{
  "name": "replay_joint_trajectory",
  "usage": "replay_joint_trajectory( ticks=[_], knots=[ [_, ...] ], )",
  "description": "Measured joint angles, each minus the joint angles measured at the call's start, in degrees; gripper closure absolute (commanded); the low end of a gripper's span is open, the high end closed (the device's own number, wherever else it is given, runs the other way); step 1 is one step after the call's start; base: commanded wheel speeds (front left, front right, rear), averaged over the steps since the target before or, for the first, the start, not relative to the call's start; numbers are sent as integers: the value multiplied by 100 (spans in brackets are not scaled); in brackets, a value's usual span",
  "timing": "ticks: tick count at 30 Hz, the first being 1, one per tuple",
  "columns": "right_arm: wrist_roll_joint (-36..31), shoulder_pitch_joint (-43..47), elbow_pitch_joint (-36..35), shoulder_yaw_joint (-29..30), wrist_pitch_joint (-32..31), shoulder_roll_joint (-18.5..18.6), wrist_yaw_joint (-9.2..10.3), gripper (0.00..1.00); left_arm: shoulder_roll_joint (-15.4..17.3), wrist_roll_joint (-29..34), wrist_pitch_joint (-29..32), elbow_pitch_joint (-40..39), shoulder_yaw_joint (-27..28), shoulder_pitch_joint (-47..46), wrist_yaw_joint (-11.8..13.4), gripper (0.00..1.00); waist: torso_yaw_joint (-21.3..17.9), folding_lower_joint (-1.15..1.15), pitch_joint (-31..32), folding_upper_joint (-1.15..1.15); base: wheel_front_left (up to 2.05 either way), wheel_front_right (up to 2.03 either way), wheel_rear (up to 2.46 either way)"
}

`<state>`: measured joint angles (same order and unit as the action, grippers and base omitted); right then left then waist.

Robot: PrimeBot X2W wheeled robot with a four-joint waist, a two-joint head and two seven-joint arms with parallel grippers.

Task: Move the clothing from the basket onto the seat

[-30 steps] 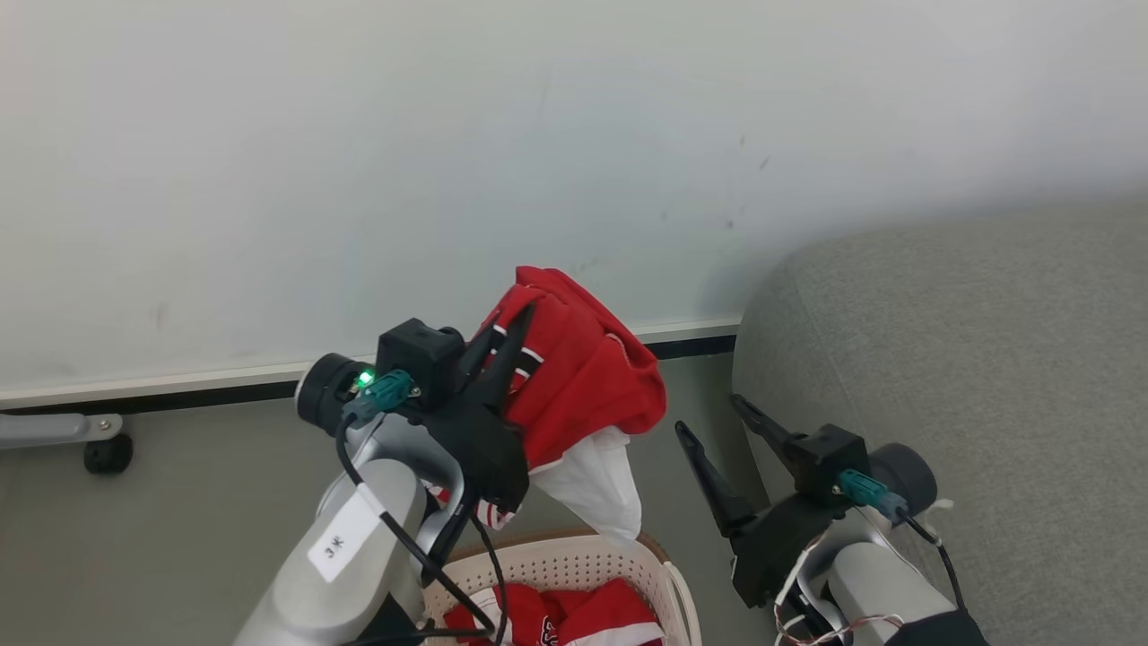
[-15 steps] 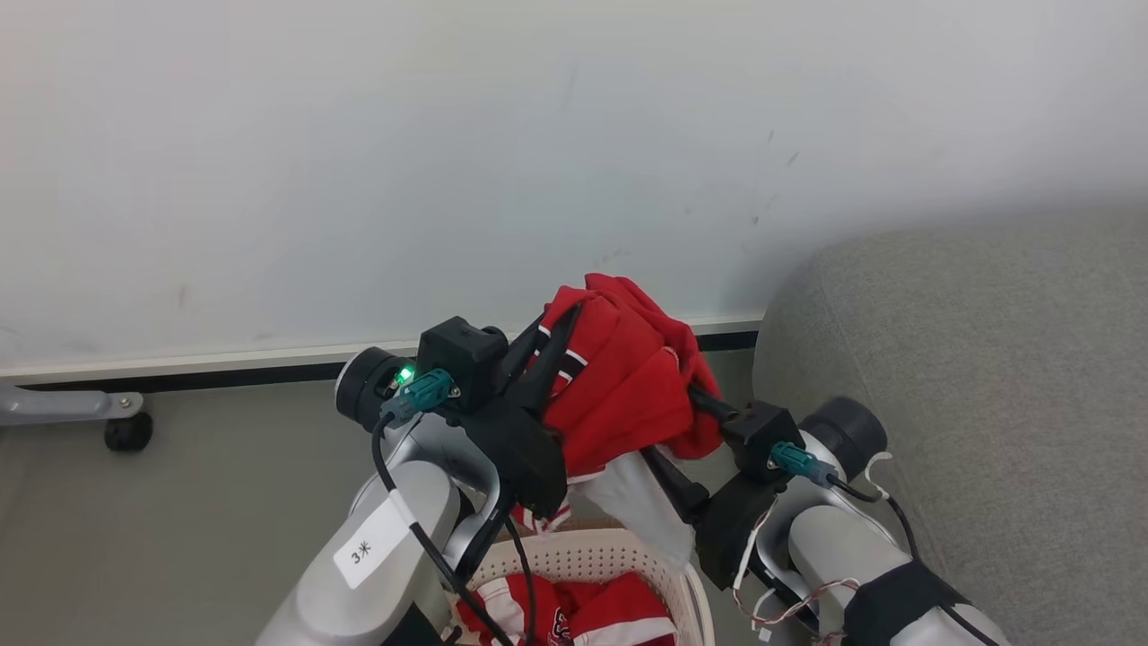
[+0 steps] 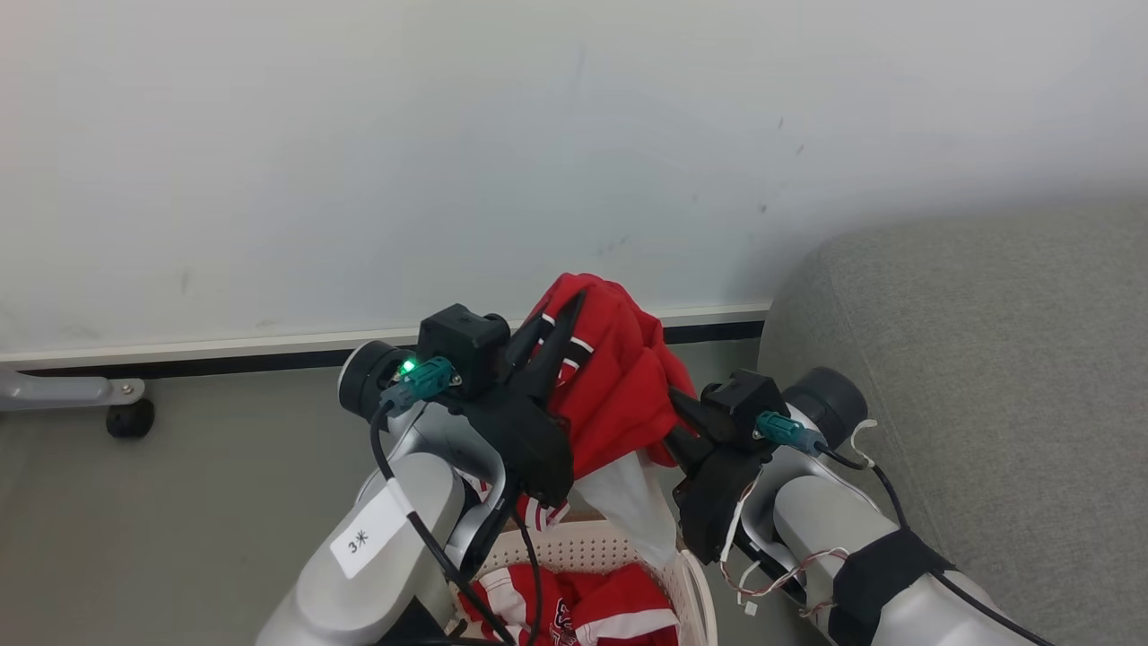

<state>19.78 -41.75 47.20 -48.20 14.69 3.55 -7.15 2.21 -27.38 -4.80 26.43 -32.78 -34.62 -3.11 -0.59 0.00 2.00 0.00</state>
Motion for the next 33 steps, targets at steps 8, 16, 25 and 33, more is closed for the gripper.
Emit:
replay_joint_trajectory(
  ticks=[8,16,25,33],
  knots=[
    [197,-270,320,69,0,-3,0,100,91,-96,-5,-27,243,131,112,0,-167,0,-44,0,0,0,0],
    [199,-481,650,336,-1,38,0,100,233,-140,-107,-111,339,407,116,0,-453,0,-61,0,0,0,0],
    [178,-586,704,405,-1,434,0,100,330,-181,-246,-249,304,834,58,0,-914,0,-46,0,0,0,0],
    [136,-587,670,448,-1,661,0,100,300,-182,-337,-291,131,1088,-2,0,-1396,0,-10,0,0,0,0]
  ],
)
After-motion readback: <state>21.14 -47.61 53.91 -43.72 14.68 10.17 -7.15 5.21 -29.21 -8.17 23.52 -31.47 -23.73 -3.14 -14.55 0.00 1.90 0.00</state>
